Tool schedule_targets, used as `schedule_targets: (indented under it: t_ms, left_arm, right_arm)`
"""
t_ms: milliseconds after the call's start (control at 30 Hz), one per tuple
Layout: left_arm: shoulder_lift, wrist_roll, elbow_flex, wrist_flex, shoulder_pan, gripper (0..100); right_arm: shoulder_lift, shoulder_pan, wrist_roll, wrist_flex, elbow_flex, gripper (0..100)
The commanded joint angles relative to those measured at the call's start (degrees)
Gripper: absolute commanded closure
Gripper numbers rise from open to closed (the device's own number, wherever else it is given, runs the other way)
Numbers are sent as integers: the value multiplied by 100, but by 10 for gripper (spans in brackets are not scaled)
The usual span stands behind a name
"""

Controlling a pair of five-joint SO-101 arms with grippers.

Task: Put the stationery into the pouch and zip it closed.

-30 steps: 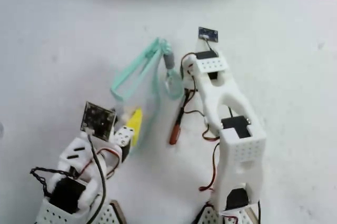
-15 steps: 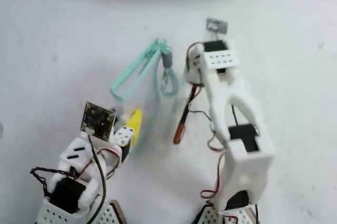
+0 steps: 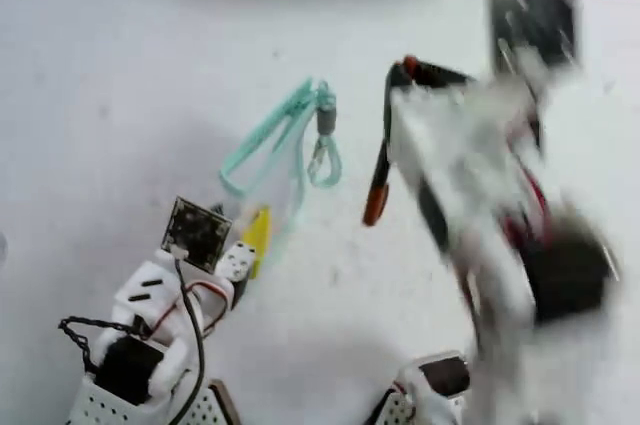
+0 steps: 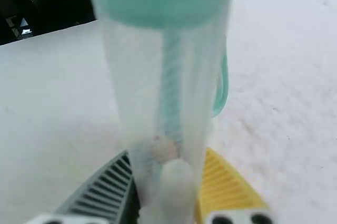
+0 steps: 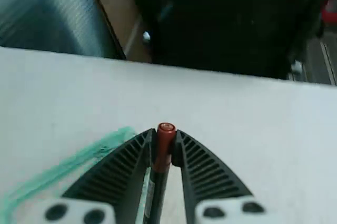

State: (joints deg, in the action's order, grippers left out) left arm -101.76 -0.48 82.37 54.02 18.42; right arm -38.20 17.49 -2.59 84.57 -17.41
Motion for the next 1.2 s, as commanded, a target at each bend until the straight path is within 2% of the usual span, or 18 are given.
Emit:
schedule_targets:
  t_ms: [0, 133, 267, 400, 633, 833, 1000, 1167]
  left_arm:
    - [-57, -44, 18, -44, 40, 902]
    - [-57, -44, 26, -44, 75, 888]
    - [-57, 35, 44, -18, 66, 773]
    - [-57, 202, 35, -9, 22, 775]
    - [-57, 202, 18, -18, 22, 775]
    - [-57, 202, 26, -35, 22, 775]
    - [-57, 202, 35, -35, 13, 775]
    - [-57, 202, 44, -44, 13, 775]
  right_arm:
    - [-1042, 725, 97, -338, 211, 982]
    - [-1640, 1068, 246, -1218, 756, 982]
    - [-1930, 1059, 563, -2440, 1029, 982]
    - [-1798, 1103, 527, -3222, 1099, 982]
    - [-857, 1666, 536, -3415, 1090, 982]
    - [-716, 2141, 536, -3407, 1108, 982]
    - [-699, 2202, 554, -3477, 1538, 982]
    - [-708, 2141, 580, -4022, 2127, 982]
